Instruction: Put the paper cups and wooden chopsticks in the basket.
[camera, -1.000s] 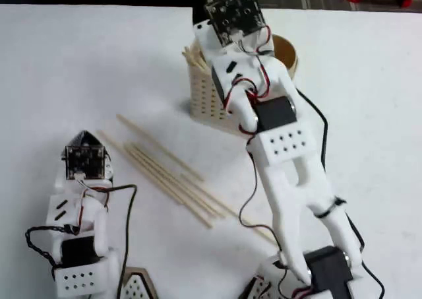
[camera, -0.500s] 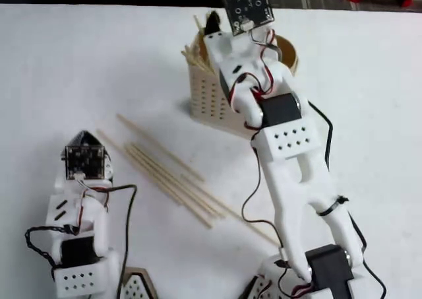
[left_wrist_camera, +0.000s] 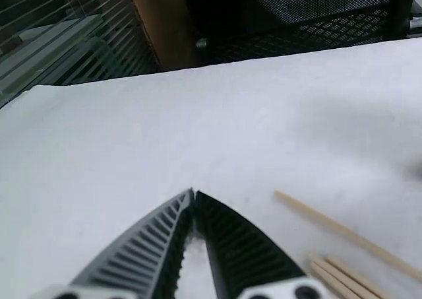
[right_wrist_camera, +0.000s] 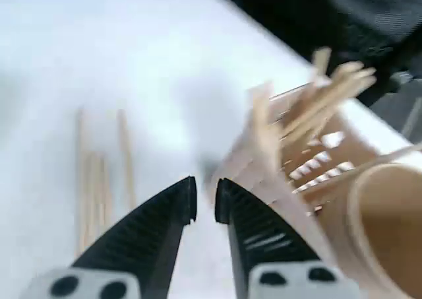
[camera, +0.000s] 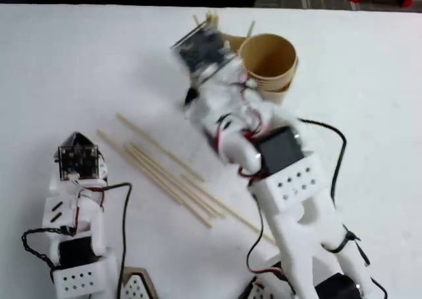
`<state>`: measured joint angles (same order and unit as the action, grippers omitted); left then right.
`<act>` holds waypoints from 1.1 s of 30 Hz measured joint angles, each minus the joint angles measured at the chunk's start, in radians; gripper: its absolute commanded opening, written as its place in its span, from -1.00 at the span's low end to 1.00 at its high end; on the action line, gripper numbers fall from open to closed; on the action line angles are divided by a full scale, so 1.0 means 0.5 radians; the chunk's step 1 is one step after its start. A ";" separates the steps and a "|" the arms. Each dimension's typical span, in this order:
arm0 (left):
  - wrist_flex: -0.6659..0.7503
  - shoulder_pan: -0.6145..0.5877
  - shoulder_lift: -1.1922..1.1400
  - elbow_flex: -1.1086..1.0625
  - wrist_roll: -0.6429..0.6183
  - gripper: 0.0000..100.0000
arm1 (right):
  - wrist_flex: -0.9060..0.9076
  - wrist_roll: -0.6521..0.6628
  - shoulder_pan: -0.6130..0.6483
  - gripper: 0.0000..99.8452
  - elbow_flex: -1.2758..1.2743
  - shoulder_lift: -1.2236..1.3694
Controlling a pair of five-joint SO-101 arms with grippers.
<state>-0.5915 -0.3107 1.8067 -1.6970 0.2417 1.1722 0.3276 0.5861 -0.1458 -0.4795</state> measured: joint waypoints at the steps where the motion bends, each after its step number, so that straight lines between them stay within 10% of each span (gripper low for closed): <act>1: 0.000 -0.003 0.000 0.000 0.000 -0.94 | 0.052 0.025 0.049 -0.88 -0.043 -0.012; 13: 0.000 -0.003 0.000 0.000 0.000 -0.94 | -0.334 0.178 0.359 -0.67 -0.825 0.267; 33: 0.000 -0.003 0.000 0.000 0.000 -0.94 | -0.356 0.187 0.362 -0.64 0.460 1.890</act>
<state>-0.5915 -0.3122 1.8067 -1.6970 0.2417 0.9943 0.4212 0.7672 0.0844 0.4657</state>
